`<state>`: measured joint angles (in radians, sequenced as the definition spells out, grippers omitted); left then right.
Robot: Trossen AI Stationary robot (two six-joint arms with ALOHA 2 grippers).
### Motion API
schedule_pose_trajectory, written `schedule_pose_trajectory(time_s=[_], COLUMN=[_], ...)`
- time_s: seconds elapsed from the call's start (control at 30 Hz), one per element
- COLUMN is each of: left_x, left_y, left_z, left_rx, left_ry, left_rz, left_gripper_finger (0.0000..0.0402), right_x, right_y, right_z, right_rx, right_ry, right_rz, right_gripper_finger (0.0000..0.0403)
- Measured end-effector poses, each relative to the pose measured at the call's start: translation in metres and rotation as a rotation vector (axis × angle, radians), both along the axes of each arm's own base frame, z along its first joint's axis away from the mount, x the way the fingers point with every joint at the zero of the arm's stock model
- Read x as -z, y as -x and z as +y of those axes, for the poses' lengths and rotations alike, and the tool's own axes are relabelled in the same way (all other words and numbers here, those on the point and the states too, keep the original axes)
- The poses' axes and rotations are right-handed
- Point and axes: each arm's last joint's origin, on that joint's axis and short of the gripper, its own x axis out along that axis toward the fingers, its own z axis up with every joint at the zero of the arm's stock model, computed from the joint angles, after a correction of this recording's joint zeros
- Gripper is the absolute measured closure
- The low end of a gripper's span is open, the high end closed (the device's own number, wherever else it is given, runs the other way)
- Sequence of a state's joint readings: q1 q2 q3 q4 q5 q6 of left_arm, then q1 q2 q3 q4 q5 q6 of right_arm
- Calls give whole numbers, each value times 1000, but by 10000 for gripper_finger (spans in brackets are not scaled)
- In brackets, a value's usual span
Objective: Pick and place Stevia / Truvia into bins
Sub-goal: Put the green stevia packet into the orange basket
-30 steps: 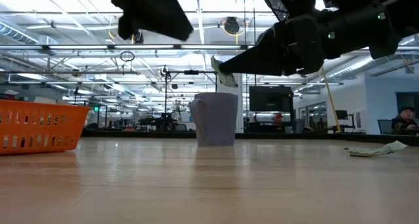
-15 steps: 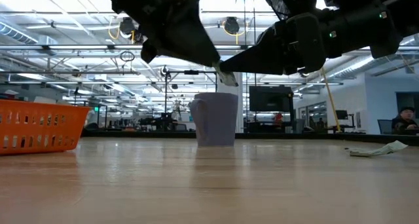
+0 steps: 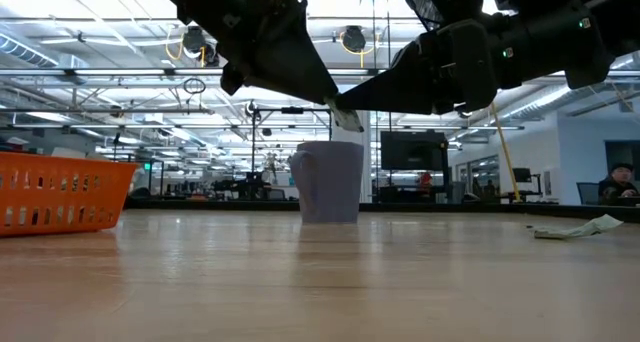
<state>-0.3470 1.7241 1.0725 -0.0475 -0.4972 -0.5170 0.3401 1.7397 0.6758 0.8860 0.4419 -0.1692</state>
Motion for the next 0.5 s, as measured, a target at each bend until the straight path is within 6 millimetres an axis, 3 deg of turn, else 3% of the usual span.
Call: schedule_pose_trajectory(time_s=[0.23, 0.5], left_x=[0, 0], left_y=[0, 0], left_z=[0, 0], left_rx=[13, 12], left_ry=[-15, -13], left_rz=[4, 7], left_gripper_finger=[393, 397], right_x=[0, 2], right_y=[0, 0], right_z=[0, 1], right_rx=[-1, -37], right_ry=[0, 3], right_rz=[0, 18], right_gripper_finger=[395, 343])
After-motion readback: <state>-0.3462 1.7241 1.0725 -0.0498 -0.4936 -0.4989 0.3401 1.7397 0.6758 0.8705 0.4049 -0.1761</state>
